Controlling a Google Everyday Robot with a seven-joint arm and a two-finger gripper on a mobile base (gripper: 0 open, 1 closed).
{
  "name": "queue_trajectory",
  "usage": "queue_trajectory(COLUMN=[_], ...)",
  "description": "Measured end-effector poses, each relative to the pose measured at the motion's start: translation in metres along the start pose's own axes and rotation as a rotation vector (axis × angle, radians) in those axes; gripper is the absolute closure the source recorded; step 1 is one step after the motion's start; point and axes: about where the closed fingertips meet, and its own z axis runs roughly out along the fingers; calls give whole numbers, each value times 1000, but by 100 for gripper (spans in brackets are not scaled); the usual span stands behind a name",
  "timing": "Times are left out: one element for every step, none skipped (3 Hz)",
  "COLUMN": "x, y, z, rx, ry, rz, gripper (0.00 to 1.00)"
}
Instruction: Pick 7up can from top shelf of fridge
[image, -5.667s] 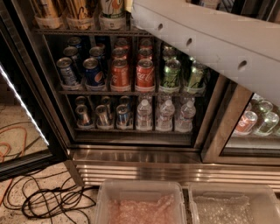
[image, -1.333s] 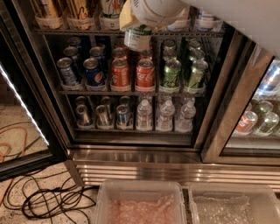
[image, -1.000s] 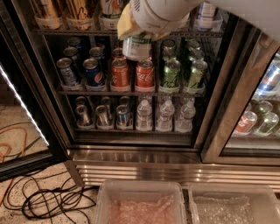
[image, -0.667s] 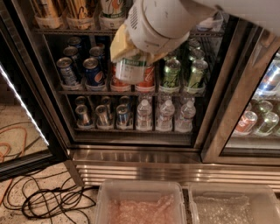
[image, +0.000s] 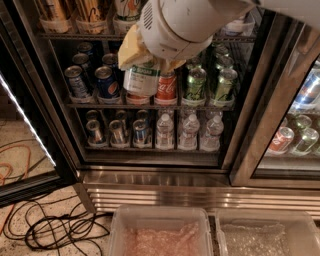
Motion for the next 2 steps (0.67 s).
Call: queue_trajectory(x=[24, 84], y=[10, 41], z=[5, 18], rx=[-33, -108], ry=[54, 205], rz=[13, 16], gripper=[100, 100])
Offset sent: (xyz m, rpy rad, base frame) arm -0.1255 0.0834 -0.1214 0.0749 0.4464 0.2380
